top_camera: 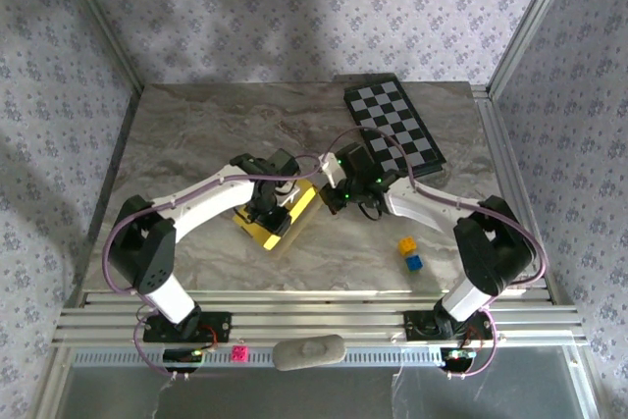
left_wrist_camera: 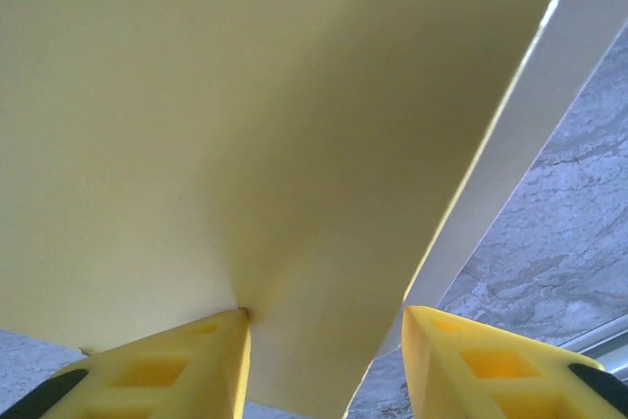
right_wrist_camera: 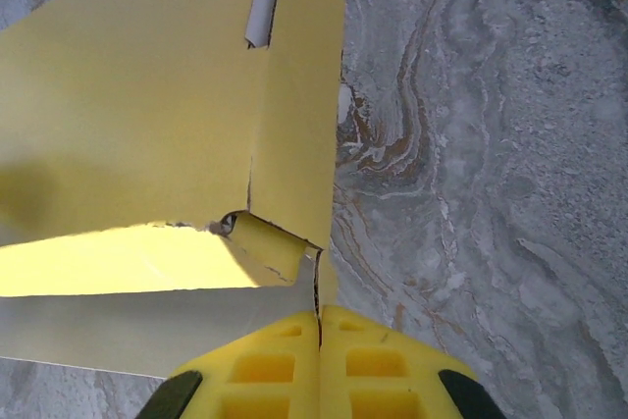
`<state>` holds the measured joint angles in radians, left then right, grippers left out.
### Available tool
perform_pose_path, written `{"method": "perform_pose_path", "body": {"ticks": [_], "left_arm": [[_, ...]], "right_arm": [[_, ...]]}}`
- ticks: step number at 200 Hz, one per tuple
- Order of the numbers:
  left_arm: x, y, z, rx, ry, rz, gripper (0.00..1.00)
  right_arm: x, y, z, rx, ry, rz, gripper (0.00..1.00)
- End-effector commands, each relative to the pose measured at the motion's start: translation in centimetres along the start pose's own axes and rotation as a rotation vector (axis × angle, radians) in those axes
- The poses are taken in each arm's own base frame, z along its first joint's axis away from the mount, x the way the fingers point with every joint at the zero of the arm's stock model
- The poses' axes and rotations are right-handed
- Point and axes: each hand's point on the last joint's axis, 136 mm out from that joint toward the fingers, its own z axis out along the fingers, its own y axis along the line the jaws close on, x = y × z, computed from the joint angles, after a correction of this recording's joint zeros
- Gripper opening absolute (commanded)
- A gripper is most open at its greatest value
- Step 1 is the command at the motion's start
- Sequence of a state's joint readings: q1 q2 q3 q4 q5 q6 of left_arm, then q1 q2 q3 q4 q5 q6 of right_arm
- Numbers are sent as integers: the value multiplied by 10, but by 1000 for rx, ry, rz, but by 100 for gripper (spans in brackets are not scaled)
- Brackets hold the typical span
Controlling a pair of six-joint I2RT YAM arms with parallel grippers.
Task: Fold the paper box
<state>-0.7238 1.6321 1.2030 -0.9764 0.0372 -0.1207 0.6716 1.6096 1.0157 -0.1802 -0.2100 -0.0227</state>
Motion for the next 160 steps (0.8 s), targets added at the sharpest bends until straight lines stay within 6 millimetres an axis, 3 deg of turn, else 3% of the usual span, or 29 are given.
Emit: {"method": "perform_pose_path", "body": {"ticks": [1,92,160], "left_arm": [[0,-7,-4,18,14,40,44],[0,-13,-4,35,17,93,44],[1,-16,-10,57,12,137,44]], "right_arm": [[5,5,3,-44,44,-23,0],[1,-3,-1,-62,25,-10,0],[13,-8,7,-91,74,23,0]]}}
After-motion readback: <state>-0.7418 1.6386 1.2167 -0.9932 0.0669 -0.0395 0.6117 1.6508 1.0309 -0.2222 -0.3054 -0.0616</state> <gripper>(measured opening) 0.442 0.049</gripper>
